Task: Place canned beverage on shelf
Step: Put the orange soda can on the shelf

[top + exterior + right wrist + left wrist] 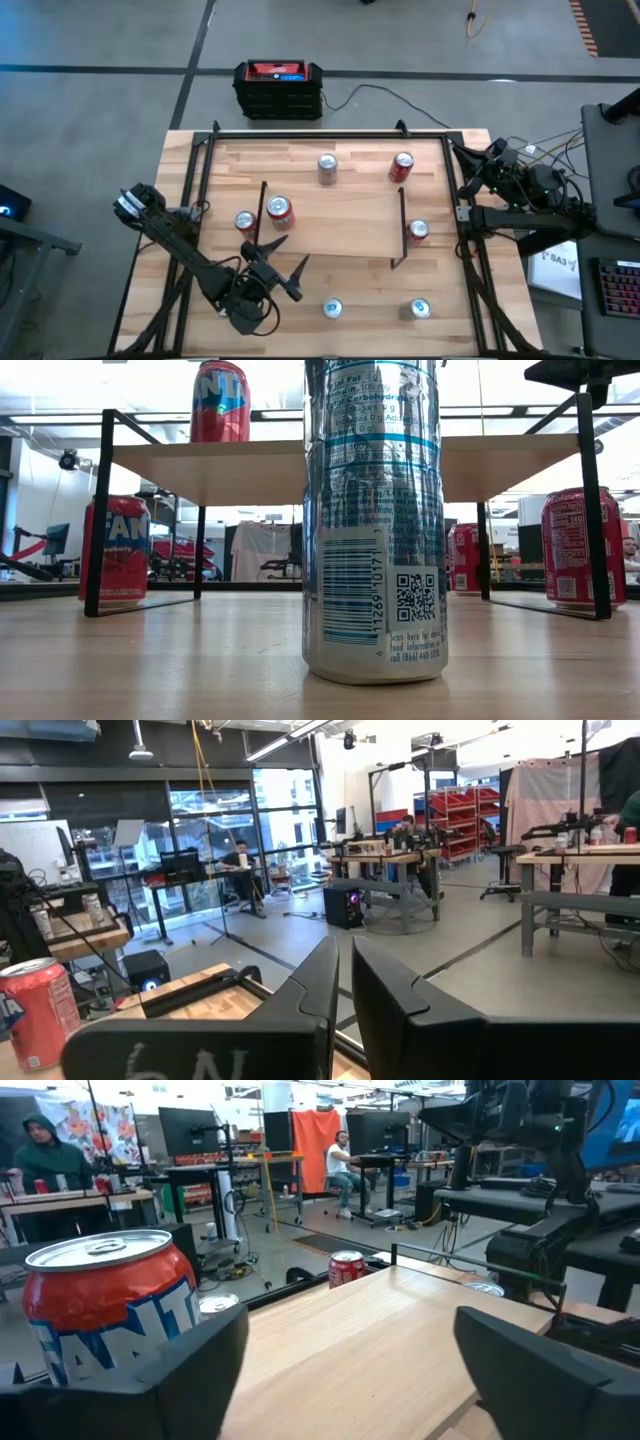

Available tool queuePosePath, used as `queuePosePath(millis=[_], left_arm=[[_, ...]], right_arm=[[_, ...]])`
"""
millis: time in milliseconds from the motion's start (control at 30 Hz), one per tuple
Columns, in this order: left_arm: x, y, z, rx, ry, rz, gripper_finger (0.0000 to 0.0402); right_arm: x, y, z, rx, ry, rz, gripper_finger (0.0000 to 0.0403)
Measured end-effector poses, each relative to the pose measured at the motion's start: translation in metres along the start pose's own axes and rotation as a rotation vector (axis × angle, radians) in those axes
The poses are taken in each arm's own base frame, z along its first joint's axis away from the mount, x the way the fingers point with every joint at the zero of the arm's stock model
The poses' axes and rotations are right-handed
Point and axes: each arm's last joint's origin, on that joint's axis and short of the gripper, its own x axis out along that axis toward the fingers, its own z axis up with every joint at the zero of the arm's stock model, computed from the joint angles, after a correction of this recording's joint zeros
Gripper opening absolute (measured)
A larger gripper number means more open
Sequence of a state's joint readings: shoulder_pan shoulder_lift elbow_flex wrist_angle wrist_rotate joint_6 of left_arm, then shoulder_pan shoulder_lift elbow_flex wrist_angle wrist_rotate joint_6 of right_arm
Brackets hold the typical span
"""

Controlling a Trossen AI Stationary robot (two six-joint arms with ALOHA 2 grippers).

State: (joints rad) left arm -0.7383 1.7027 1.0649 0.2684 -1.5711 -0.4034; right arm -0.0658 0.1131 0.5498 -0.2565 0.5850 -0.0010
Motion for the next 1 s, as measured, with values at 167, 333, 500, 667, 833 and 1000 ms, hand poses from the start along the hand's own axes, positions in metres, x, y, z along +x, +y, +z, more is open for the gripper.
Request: queuePosePath(millis=[167,333,500,667,833,1000], left_arm=[[0.0,0.0,0.0,-0.012,0.0,0.0,0.0393],[0.0,0.0,0.0,-0.032,0.001,-0.003,0.0391],[0.0,-0.002,-0.002,-0.053,0.026,-0.057,0.0384],[-0.006,-0.002,-0.003,-0.075,0.017,-0.05,0.0384],[-0.018,-0.002,-0.002,-0.08,0.005,-0.053,0.0384],[-0.024,-0.002,-0.002,-0.07,0.004,-0.066,0.0384]], right_arm=[[0.0,0.0,0.0,0.0,0.0,0.0,0.0022],[0.0,0.0,0.0,0.0,0.0,0.0,0.0022],[0.0,0.0,0.0,0.0,0.0,0.0,0.0022],[0.0,0.0,0.0,0.0,0.0,0.0,0.0022],[0.0,0.0,0.0,0.0,0.0,0.0,0.0022],[0.0,0.0,0.0,0.0,0.0,0.0,0.0022]])
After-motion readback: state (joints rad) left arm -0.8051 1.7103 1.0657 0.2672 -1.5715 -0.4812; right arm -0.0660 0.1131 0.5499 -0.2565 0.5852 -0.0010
